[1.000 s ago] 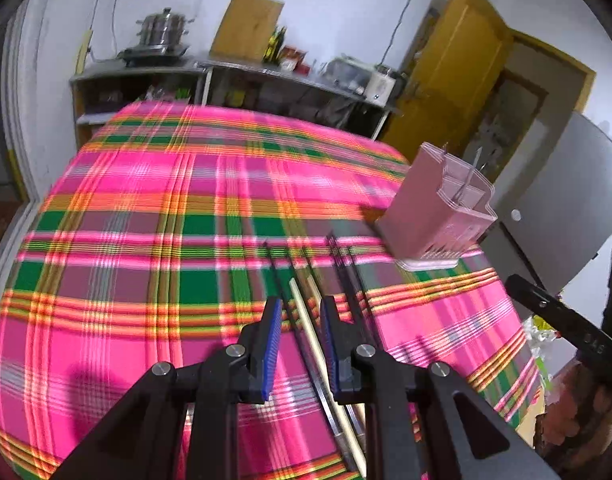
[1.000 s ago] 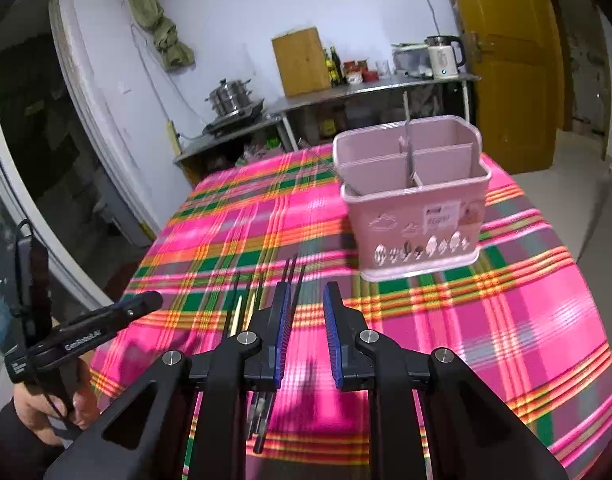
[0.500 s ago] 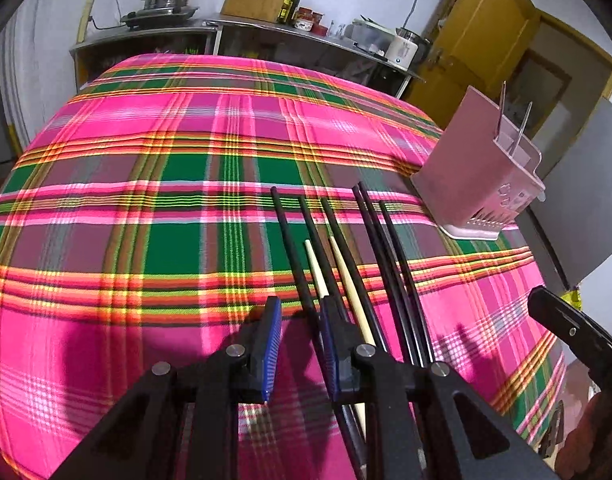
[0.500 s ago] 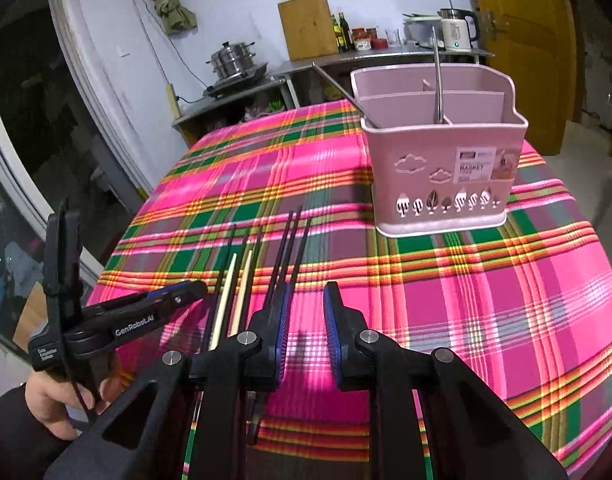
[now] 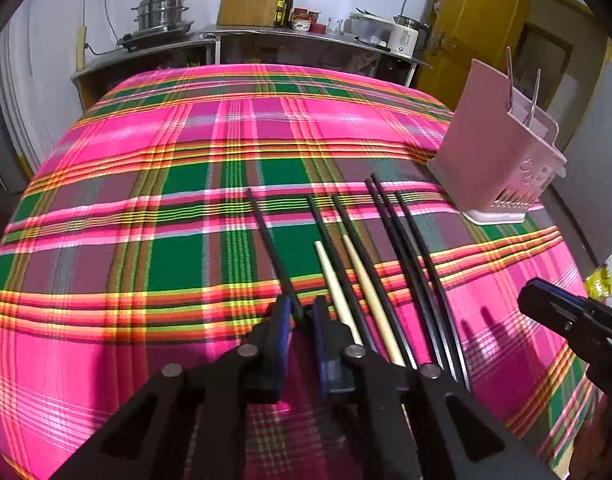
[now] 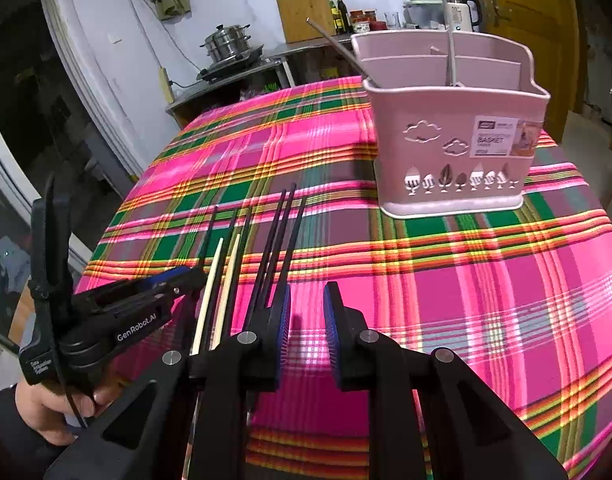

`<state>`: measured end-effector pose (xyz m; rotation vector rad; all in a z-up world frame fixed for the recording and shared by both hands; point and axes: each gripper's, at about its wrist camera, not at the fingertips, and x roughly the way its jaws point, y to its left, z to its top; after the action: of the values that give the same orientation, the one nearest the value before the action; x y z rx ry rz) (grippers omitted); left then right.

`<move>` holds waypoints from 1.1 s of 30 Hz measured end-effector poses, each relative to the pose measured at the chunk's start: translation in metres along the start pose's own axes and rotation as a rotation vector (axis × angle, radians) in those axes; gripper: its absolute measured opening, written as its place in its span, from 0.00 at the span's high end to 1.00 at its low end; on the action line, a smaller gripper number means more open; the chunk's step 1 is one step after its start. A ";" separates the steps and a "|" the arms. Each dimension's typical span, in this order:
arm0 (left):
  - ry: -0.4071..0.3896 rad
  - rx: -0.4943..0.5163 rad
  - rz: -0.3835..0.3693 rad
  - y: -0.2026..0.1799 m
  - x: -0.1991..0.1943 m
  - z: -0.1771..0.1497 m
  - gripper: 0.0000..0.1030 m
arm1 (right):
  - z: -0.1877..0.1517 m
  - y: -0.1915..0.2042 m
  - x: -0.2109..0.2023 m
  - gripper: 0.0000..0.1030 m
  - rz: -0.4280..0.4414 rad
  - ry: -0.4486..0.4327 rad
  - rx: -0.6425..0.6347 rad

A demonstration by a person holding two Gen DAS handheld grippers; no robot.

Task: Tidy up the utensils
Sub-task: 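Move both open tools back down to the loose chopsticks, then close the left tool on a black chopstick while the right tool grasps another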

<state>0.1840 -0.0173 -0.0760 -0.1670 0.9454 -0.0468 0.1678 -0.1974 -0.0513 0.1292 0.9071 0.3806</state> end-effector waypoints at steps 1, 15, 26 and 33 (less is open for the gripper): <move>0.004 -0.004 -0.006 0.002 0.000 0.000 0.90 | 0.001 0.001 0.003 0.83 -0.001 0.005 -0.003; 0.018 -0.045 -0.018 0.036 -0.015 -0.010 0.91 | 0.015 0.014 0.056 0.83 0.002 0.076 -0.016; 0.059 -0.076 -0.025 0.037 -0.007 0.002 0.91 | 0.019 0.017 0.070 0.88 -0.041 0.106 -0.033; 0.065 -0.086 -0.014 0.036 0.003 0.014 0.91 | 0.031 0.023 0.081 0.88 -0.093 0.131 -0.063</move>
<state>0.1963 0.0195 -0.0760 -0.2532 1.0118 -0.0246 0.2307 -0.1438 -0.0865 0.0039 1.0258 0.3333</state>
